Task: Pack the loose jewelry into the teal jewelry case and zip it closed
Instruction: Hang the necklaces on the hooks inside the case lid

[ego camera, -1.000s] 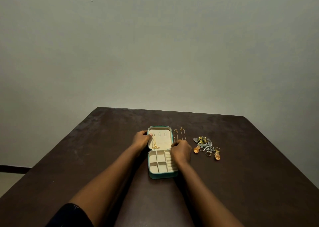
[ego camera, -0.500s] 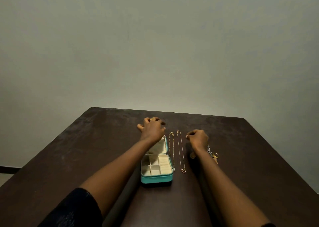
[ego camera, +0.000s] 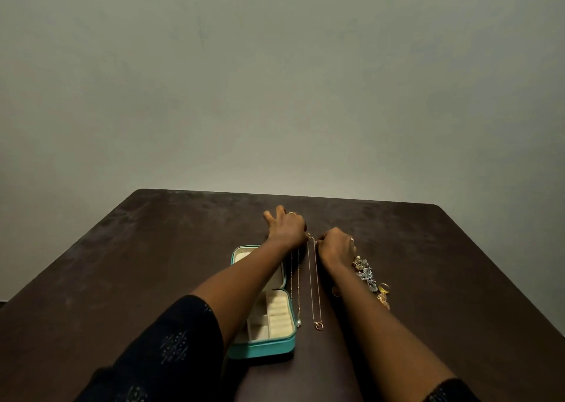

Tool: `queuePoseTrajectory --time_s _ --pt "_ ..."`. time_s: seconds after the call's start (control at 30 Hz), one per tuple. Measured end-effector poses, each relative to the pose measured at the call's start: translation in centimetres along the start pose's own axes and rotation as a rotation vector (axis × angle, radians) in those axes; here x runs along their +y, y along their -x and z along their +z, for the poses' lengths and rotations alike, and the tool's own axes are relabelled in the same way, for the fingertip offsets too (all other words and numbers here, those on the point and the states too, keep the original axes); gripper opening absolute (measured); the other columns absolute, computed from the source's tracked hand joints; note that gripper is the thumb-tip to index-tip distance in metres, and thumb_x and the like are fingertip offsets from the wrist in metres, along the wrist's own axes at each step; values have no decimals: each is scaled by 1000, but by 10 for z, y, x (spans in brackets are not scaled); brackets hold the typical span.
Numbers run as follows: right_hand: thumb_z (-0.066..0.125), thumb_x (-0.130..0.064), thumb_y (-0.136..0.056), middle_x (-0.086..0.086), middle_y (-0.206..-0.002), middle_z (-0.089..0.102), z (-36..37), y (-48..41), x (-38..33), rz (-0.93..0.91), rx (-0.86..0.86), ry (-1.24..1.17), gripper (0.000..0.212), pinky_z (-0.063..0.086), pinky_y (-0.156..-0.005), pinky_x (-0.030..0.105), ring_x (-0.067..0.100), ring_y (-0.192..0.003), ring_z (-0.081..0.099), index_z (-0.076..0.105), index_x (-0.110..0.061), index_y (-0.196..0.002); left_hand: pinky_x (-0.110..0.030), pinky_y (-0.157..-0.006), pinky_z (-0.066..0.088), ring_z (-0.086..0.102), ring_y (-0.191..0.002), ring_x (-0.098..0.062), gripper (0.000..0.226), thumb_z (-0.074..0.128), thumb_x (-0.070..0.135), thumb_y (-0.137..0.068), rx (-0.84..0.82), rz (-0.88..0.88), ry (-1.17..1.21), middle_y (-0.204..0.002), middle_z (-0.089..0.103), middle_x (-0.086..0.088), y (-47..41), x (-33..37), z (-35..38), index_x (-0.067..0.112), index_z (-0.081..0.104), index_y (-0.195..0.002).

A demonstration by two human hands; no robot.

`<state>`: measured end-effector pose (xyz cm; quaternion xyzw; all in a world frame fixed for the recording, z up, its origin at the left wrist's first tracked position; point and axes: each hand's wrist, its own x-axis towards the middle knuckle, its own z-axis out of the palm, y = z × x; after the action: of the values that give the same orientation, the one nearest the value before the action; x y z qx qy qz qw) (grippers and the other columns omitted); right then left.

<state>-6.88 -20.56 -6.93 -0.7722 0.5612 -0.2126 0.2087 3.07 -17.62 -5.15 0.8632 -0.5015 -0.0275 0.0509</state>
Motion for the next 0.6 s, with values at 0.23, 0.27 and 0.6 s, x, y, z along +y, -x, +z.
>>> queuePoseTrajectory --time_s 0.23,0.27,0.6 --pt "49 -13 -92 18 -120 61 5 -17 -9 28 -32 69 25 36 -100 38 33 -123 45 63 -5 -111 -51 -100 21 30 -126 -28 33 62 37 -86 3 -28 23 -121 61 -7 -22 7 9 18 67 -113" --pt "48 -12 -91 18 -120 61 6 -17 -9 21 -31 78 25 35 -99 38 33 -123 44 62 -5 -111 -50 -99 22 30 -126 -27 32 64 35 -85 9 -43 48 -119 61 -7 -24 8 10 18 68 -111" --pt "55 -23 -90 15 -119 63 4 -14 -7 -75 -100 181 24 34 -95 39 31 -121 46 64 -9 -107 -52 -101 23 45 -118 -31 21 48 27 -92 -67 43 98 -116 61 -11 -18 8 6 13 63 -97"
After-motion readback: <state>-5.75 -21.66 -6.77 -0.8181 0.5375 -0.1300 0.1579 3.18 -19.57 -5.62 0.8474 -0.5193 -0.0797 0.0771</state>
